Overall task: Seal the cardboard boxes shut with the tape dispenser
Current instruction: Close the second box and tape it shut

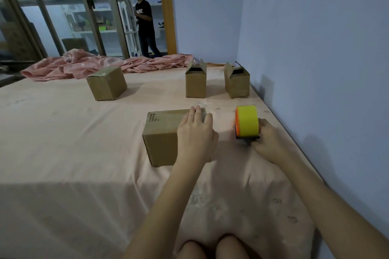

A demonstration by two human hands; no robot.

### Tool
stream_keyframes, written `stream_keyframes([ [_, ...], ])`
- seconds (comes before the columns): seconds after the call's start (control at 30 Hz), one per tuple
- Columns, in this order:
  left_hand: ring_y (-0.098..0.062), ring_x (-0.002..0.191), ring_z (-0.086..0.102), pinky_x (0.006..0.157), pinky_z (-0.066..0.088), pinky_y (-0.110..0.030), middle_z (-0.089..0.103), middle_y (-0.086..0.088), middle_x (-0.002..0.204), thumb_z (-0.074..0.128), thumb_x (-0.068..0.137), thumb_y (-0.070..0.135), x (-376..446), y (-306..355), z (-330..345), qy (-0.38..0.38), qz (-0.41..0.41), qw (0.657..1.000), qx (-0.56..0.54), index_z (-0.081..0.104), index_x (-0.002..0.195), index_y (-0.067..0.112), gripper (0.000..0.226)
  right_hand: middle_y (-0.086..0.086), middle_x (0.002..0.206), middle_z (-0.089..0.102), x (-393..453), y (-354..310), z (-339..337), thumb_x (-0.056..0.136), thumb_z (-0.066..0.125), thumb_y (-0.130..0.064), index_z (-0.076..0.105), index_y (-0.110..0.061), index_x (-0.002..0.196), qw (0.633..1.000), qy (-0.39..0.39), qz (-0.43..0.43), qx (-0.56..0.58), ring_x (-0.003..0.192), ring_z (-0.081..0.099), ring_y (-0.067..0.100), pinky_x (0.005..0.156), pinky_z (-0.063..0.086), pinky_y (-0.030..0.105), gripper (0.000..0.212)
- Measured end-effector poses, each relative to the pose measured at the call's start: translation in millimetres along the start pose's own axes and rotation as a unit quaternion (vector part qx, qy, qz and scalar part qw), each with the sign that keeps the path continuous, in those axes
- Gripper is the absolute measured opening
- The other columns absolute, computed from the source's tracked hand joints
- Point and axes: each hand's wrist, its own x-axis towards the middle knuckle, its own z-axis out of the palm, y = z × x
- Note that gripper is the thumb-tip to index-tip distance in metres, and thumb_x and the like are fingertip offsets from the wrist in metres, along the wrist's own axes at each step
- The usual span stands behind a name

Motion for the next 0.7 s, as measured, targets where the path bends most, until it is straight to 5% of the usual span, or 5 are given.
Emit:
stream_keyframes([
  [0.1,-0.028,0.143,0.023,0.114,0.021,-0.036,0.028,-0.018,0.152,0.039,0.092,0.023,0.5,-0.2,2.3,-0.001,0.0,1.0,0.013,0.045,0.135,0.012,0.045,0.018,0.1,0.059,-8.6,-0.6,-12.2,0.074,0.054,0.017,0.055,0.005,0.115,0.998,-0.012,0.049,0.043,0.081,0.053,0.031,0.06,0.035,0.004,0.043],
  [0.23,-0.027,0.143,0.022,0.114,0.021,-0.035,0.028,-0.017,0.153,0.038,0.092,0.023,1.6,-0.5,2.8,0.001,-0.003,1.0,0.016,0.044,0.136,0.013,0.046,0.009,0.118,0.054,-22.7,3.9,-16.8,0.076,0.039,0.02,0.04,-0.003,0.134,0.988,-0.054,0.105,0.103,0.109,0.051,0.021,0.085,0.038,0.017,0.063],
  [0.47,-0.028,0.142,0.025,0.113,0.022,-0.037,0.031,-0.018,0.151,0.042,0.091,0.022,0.5,0.4,1.3,-0.001,-0.003,1.0,0.015,0.048,0.134,0.012,0.045,0.01,0.093,0.05,-36.1,-24.8,-8.5,0.075,0.047,0.01,0.054,0.003,0.091,0.941,0.329,-0.044,0.059,0.083,0.05,0.018,0.073,0.038,0.015,0.019],
  [0.57,-0.03,0.141,0.027,0.113,0.023,-0.037,0.033,-0.019,0.15,0.044,0.09,0.02,0.1,0.5,-0.1,0.0,-0.002,1.0,0.012,0.05,0.132,0.01,0.044,-0.001,0.089,0.055,-24.5,-59.4,8.5,0.082,0.045,-0.003,0.057,-0.007,0.09,0.96,0.228,-0.097,0.133,0.08,0.054,0.012,0.074,0.043,0.016,0.015],
  [0.7,-0.029,0.142,0.024,0.113,0.02,-0.036,0.029,-0.019,0.151,0.041,0.091,0.022,-1.2,0.6,-0.3,-0.005,0.003,1.0,0.018,0.046,0.134,0.011,0.045,-0.001,0.093,0.058,5.1,-86.6,30.1,0.094,0.041,-0.021,0.053,-0.009,0.108,0.952,0.033,0.167,0.254,0.09,0.061,0.021,0.078,0.054,0.042,0.021],
])
